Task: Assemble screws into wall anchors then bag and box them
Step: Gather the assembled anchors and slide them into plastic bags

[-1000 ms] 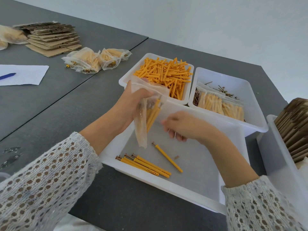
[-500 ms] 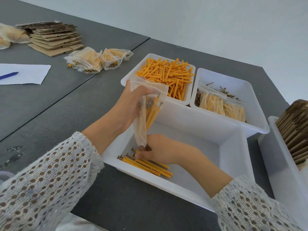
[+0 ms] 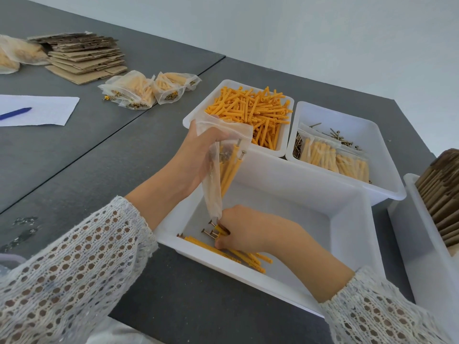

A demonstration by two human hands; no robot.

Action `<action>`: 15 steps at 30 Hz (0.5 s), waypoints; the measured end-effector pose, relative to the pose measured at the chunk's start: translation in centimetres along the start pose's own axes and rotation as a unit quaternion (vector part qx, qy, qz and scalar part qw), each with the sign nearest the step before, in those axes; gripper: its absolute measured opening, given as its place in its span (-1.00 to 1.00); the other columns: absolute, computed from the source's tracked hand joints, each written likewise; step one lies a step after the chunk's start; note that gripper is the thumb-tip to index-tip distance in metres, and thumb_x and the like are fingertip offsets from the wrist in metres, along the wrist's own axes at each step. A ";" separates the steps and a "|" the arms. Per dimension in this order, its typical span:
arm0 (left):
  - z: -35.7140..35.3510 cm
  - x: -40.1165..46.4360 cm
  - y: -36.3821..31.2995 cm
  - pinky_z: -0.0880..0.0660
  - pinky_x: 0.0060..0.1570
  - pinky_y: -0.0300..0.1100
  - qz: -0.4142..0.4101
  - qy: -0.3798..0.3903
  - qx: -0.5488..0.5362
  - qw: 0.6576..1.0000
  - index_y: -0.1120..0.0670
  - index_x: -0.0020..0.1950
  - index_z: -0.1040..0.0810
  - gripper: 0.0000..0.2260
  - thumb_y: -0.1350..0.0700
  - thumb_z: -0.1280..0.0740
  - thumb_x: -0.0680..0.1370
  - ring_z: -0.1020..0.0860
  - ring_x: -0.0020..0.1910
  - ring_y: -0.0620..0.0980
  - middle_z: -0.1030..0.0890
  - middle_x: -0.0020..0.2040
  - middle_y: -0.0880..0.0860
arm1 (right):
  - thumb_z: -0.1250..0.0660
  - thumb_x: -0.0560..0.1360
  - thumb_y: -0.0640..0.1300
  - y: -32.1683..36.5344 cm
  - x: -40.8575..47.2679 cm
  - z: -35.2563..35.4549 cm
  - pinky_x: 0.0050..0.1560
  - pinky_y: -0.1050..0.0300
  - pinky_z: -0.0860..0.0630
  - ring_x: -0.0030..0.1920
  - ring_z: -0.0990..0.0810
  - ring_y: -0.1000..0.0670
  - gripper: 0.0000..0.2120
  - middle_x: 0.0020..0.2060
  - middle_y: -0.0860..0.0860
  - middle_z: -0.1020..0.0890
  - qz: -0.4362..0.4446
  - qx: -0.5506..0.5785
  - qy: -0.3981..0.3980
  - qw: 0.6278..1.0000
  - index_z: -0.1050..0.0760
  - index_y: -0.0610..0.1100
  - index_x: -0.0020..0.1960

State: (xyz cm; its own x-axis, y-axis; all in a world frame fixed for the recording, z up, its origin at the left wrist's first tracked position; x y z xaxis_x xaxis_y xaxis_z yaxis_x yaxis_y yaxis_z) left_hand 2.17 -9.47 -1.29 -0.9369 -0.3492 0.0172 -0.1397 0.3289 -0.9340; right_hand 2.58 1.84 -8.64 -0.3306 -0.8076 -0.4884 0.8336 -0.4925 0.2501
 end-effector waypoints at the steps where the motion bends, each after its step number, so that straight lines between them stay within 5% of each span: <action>1: 0.0 0.0 0.0 -0.57 -0.24 -0.16 0.001 -0.002 -0.002 1.000 -0.04 0.22 -0.39 -0.54 0.08 -0.37 0.34 -0.63 -0.11 -0.06 -0.60 0.02 -0.02 | -0.32 0.57 0.06 -0.1 0.0 0.0 -0.32 0.15 -0.35 -0.31 -0.43 0.03 -0.70 -0.28 -0.01 -0.46 -0.003 0.005 0.004 1.000 -0.33 -0.07 -0.21; 7: 0.0 0.0 0.1 -0.58 -0.26 -0.16 0.000 0.016 -0.019 1.000 -0.04 0.14 -0.43 -0.63 0.11 -0.35 0.35 -0.65 -0.20 -0.09 -0.66 -0.10 -0.05 | -0.26 0.61 0.02 -3.0 -1.2 2.3 -0.24 0.08 -0.34 -0.30 -0.39 -0.03 -0.68 -0.27 -0.07 -0.45 -0.040 0.026 0.025 0.999 -0.35 -0.16 -0.22; 12: -0.5 0.1 0.4 -0.58 -0.23 -0.17 0.017 0.041 0.004 0.999 -0.03 0.22 -0.37 -0.41 0.06 -0.45 0.21 -0.64 -0.18 -0.11 -0.56 0.03 0.02 | -0.20 0.62 -0.09 -5.7 -3.4 7.3 -0.34 0.12 -0.28 -0.43 -0.31 0.04 -0.72 -0.41 -0.01 -0.35 -0.065 0.102 -0.166 0.979 -0.39 -0.23 -0.20; 15: -0.5 0.2 0.9 -0.58 -0.07 -0.08 0.028 0.042 0.045 0.998 -0.07 0.21 -0.39 -0.35 -0.04 -0.44 0.13 -0.61 -0.04 -0.03 -0.55 0.10 0.07 | -0.18 0.62 -0.17 -7.3 -4.7 9.3 -0.41 0.11 -0.34 -0.49 -0.30 0.06 -0.79 -0.45 0.02 -0.34 -0.063 0.279 -0.290 0.913 -0.43 -0.32 -0.06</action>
State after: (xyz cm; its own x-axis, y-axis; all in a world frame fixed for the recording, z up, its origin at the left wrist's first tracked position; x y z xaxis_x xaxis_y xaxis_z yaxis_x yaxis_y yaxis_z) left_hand 1.65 -8.79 -1.98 -0.9664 -0.2567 -0.0106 -0.0596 0.2640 -0.9627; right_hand -6.06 6.21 -0.35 -0.7215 -0.6899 -0.0590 0.4709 -0.5514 0.6887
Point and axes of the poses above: each hand's wrist, its own x-axis towards the middle knuckle, its own z-axis out of the back of the hand, y = z × x, the point moved 6 cm from there along x, towards the middle knuckle
